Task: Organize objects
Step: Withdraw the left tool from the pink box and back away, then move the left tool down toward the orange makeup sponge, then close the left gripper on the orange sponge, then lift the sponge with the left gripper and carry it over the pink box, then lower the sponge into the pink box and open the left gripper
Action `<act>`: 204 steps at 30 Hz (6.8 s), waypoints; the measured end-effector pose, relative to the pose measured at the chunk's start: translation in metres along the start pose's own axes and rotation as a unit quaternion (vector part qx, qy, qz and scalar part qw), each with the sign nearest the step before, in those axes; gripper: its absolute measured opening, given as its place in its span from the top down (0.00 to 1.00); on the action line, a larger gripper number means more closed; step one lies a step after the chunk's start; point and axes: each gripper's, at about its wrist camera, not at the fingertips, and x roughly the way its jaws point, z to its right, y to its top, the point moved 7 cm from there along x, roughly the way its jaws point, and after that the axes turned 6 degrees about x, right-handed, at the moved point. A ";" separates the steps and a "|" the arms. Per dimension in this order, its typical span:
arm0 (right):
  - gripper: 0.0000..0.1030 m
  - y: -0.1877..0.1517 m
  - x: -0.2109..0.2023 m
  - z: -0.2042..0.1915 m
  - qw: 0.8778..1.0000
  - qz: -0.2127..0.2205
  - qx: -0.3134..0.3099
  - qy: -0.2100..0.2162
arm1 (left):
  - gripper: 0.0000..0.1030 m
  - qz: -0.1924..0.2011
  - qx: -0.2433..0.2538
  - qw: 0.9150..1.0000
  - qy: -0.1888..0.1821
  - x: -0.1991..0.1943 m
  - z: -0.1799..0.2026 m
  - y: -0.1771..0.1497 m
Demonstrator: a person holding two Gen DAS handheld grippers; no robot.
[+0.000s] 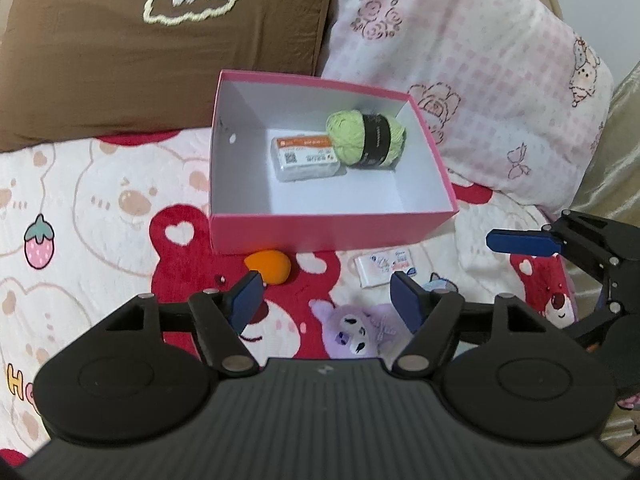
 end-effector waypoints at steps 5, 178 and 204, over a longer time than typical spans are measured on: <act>0.20 -0.006 0.010 -0.018 1.000 -0.001 -0.030 0.006 | 0.26 0.000 -0.007 1.000 0.017 0.011 -0.012 -0.008; 0.64 -0.012 0.057 -0.021 0.972 0.126 -0.170 -0.100 | 0.66 0.072 0.056 0.993 -0.070 0.044 0.042 0.020; 0.63 0.118 0.153 0.089 0.996 -0.010 -0.085 0.019 | 0.66 0.000 -0.097 0.991 -0.087 0.164 -0.019 0.148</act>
